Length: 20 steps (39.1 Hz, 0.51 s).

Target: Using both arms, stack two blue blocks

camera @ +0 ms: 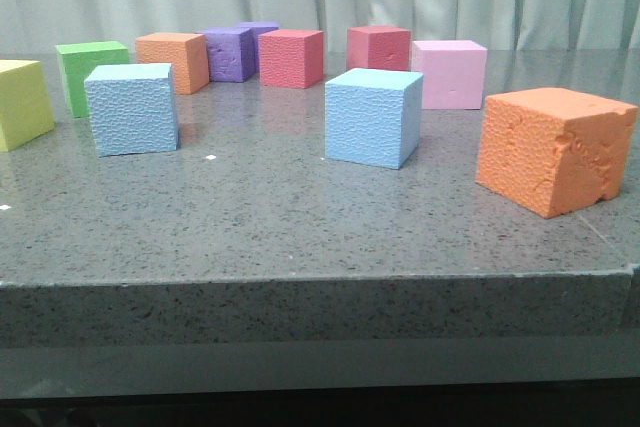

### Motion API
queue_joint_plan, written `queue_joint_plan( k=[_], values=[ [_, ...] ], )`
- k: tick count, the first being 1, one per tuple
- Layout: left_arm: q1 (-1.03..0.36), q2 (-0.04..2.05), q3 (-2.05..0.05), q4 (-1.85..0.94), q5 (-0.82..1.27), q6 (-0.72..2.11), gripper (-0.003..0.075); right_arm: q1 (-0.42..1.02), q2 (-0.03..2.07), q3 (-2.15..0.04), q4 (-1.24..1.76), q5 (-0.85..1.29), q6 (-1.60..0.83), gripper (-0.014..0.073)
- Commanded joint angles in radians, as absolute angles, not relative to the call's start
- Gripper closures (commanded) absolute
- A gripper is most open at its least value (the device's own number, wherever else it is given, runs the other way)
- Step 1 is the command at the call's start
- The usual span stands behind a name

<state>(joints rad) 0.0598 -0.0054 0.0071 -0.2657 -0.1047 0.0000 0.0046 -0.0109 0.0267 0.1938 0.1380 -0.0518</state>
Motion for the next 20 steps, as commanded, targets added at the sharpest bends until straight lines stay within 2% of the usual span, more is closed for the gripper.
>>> queue_joint_plan(
  k=[1,11,15,20],
  values=[
    [0.06,-0.013,0.008,-0.32,-0.241,0.0,0.0741,-0.001,-0.028,0.022,0.211,-0.034,-0.061,0.0662],
    [0.06,-0.013,0.002,-0.32,-0.407,0.0,0.0741,0.0,-0.028,0.01,0.211,-0.266,-0.061,0.0662],
    [0.06,-0.013,-0.032,-0.32,-0.407,0.0,0.0741,0.0,-0.028,-0.051,0.211,-0.231,-0.061,0.0662],
    [0.06,0.014,-0.129,-0.221,-0.398,0.0,0.0741,0.0,-0.023,-0.189,0.211,-0.078,-0.061,0.0662]
  ],
)
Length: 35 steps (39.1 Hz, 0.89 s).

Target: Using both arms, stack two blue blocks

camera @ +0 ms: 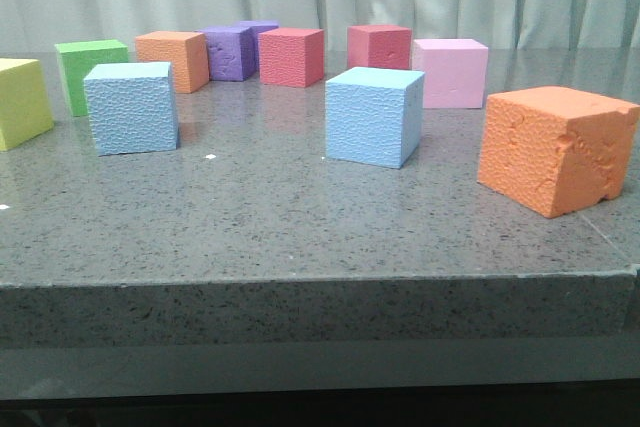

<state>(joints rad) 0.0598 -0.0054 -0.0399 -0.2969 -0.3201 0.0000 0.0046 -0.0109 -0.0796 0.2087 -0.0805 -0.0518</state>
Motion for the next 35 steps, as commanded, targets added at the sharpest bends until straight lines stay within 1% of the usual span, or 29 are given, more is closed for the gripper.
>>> queue_joint_plan(
  k=[1,5,12,18,23,35],
  values=[
    [0.06,0.025,-0.158,-0.171,-0.384,0.0,0.0741,0.0,-0.012,-0.221,0.211,-0.042,-0.061,0.0662],
    [0.06,0.109,-0.287,-0.055,-0.232,0.0,0.0741,0.0,0.054,-0.334,0.21,0.066,-0.062,0.0662],
    [0.06,0.306,-0.493,-0.055,0.062,0.0,0.0741,0.0,0.265,-0.537,0.163,0.216,-0.082,0.0662],
    [0.06,0.415,-0.609,-0.053,0.282,0.0,0.0741,0.0,0.438,-0.643,0.116,0.344,-0.098,0.0662],
    [0.06,0.445,-0.621,-0.051,0.286,0.0,0.0741,0.0,0.485,-0.671,0.122,0.348,-0.098,0.0662],
    [0.06,0.449,-0.617,-0.051,0.259,0.0,0.0741,0.0,0.485,-0.671,0.124,0.336,-0.098,0.0659]
  ],
)
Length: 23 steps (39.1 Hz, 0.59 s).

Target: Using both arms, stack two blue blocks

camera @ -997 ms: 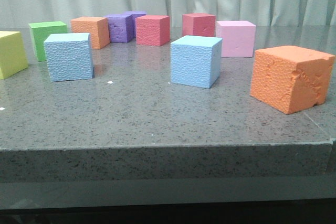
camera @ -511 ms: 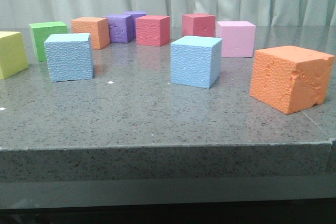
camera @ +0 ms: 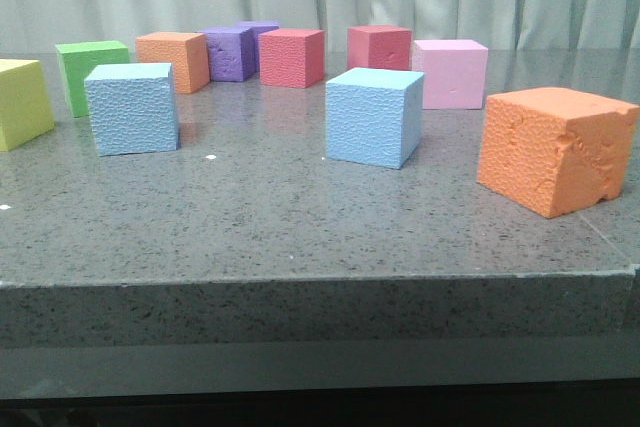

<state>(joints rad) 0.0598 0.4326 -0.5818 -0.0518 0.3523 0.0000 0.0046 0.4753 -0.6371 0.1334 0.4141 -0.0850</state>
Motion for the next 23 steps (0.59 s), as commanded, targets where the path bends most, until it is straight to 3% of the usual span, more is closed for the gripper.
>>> queue_joint_plan(
  k=[1,5,7,11,13,15,20,23],
  values=[
    [0.06,0.452,-0.617,-0.051,0.259,0.0,0.074,0.0,0.485,-0.671,0.124,0.336,-0.098,0.0658],
    [0.06,0.453,-0.617,-0.051,0.247,0.0,0.072,0.0,0.485,-0.671,0.124,0.336,-0.098,0.0657],
    [0.06,0.453,-0.617,-0.051,0.232,0.0,0.0644,0.0,0.485,-0.671,0.124,0.336,-0.098,0.0636],
    [0.06,0.453,-0.617,-0.051,0.198,0.0,0.0304,0.0,0.485,-0.671,0.124,0.336,-0.098,0.0492],
    [0.06,0.453,-0.617,-0.051,0.185,0.0,0.0134,0.0,0.485,-0.671,0.124,0.336,-0.098,0.0381],
    [0.06,0.453,-0.617,-0.051,0.177,0.0,0.0026,0.0,0.485,-0.671,0.124,0.336,-0.098,0.0244],
    [0.06,0.453,-0.617,-0.051,0.163,0.0,0.0054,0.0,0.485,-0.671,0.124,0.336,-0.098,-0.0054],
    [0.06,0.453,-0.617,-0.051,0.161,0.0,0.0078,0.0,0.485,-0.671,0.124,0.336,-0.098,-0.0057]
  ],
)
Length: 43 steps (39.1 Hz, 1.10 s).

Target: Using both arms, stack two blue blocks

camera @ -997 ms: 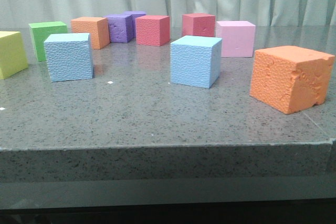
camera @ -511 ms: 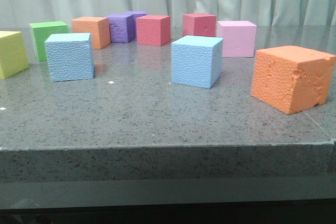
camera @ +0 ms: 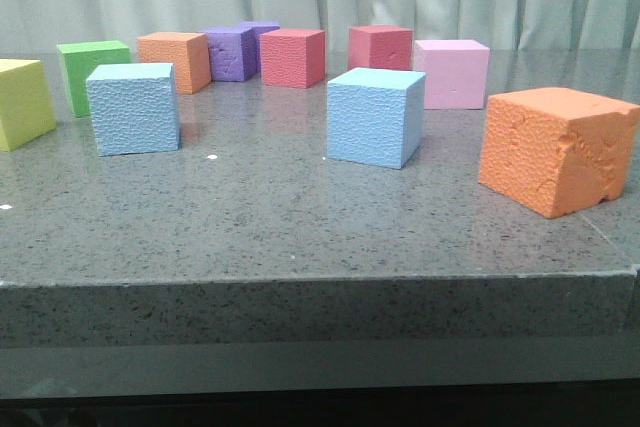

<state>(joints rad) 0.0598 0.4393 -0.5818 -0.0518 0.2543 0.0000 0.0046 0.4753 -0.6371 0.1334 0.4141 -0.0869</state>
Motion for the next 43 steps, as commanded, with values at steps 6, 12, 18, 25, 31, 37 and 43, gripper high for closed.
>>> queue_joint_plan(
  k=[6,12,18,25,31,37,43],
  values=[
    [0.06,0.453,-0.617,-0.051,0.161,0.0,0.0104,0.002,0.506,-0.683,0.129,0.356,-0.099,-0.0052],
    [0.06,0.453,-0.617,-0.051,0.161,0.0,0.0103,0.022,0.659,-0.787,0.129,0.461,-0.18,-0.0052],
    [0.06,0.453,-0.617,-0.051,0.161,0.0,0.0103,0.101,0.868,-0.953,0.129,0.605,-0.249,-0.0052],
    [0.06,0.453,-0.617,-0.051,0.161,0.0,0.0103,0.208,1.1,-1.136,0.135,0.769,-0.374,-0.0052],
    [0.06,0.453,-0.617,-0.051,0.161,0.0,0.0103,0.286,1.289,-1.287,0.218,0.9,-0.494,-0.0052],
    [0.06,0.453,-0.617,-0.051,0.161,0.0,0.0103,0.35,1.427,-1.388,0.266,0.901,-0.595,-0.0052],
    [0.06,0.453,-0.617,-0.051,0.161,0.0,0.0103,0.388,1.527,-1.458,0.267,0.904,-0.626,-0.0052]
  ],
)
